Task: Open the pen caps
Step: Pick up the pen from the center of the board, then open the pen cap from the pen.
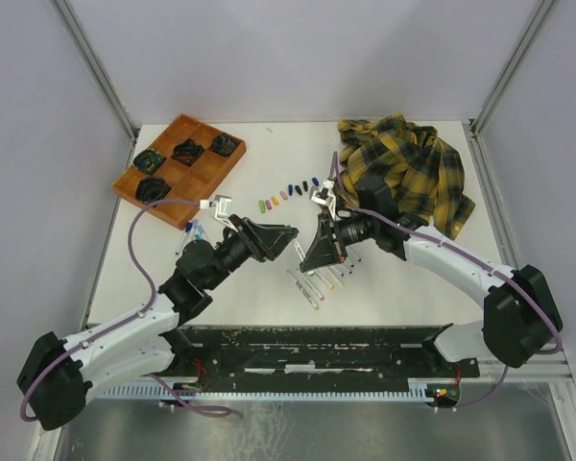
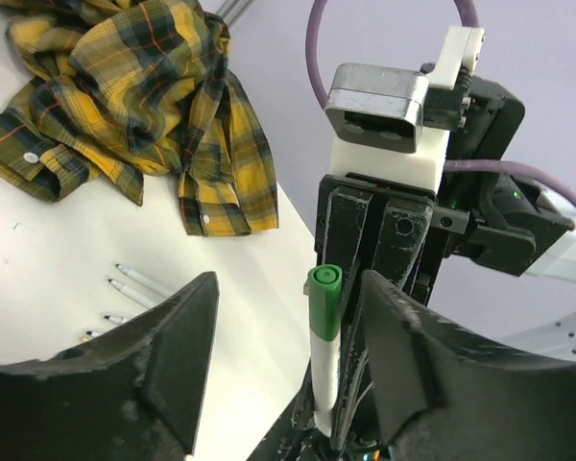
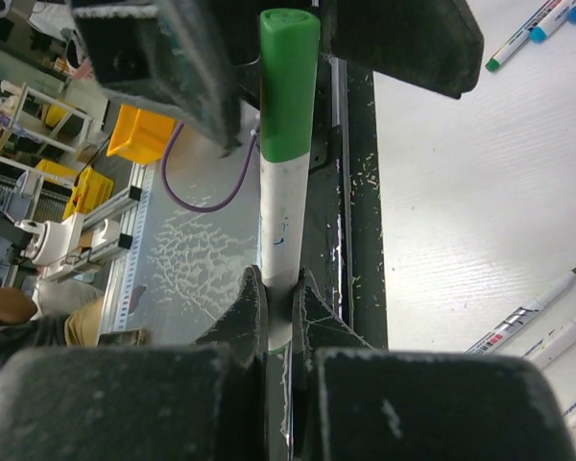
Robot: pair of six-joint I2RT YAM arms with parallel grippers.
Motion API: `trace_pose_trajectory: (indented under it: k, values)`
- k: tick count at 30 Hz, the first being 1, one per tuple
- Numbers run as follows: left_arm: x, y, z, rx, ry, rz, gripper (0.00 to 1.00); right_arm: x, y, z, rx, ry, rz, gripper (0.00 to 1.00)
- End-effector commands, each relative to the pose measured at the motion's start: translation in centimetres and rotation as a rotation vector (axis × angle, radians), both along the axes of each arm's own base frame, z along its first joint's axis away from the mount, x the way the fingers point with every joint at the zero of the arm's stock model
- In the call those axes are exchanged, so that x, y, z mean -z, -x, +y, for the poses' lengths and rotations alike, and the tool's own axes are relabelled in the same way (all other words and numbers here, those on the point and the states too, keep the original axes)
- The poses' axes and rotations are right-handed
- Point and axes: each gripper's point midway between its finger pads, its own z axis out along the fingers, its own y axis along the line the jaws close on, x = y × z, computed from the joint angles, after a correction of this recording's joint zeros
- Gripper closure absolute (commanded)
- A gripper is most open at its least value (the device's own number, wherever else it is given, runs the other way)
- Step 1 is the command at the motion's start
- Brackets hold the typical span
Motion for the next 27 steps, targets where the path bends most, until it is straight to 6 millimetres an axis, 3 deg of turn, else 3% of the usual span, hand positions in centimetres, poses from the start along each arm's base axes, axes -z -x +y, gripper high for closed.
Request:
trace_pose_trajectory:
  k: [1,9,14,17,18,27]
  values:
    - [-3.2,0.5,-1.3,0.098,0.075,-0.054,0.4,-1.8,0.4,0.1,-0.049,-0.037,-0.078,1.0]
    - [-3.2,0.8,-2.2,0.157,0.088,-0.051,0.59,-1.5,0.5,0.1,-0.052,-0.018,-0.074,1.0]
    - [-3.1,1.1,-2.4,0.181,0.084,-0.057,0.77,-1.4,0.3,0.1,-0.047,-0.013,-0.072,1.0]
    - [-3.1,1.2,-2.6,0.192,0.08,-0.059,0.96,-1.4,0.3,0.2,-0.049,-0.012,-0.066,1.0]
    - [-3.0,1.2,-2.5,0.19,0.078,-0.058,0.97,-1.4,0.3,0.2,-0.049,-0.011,-0.064,1.0]
    - [-2.0,1.0,-2.7,0.191,0.086,-0.053,0.97,-3.1,0.0,1.0,-0.011,-0.077,0.032,0.64]
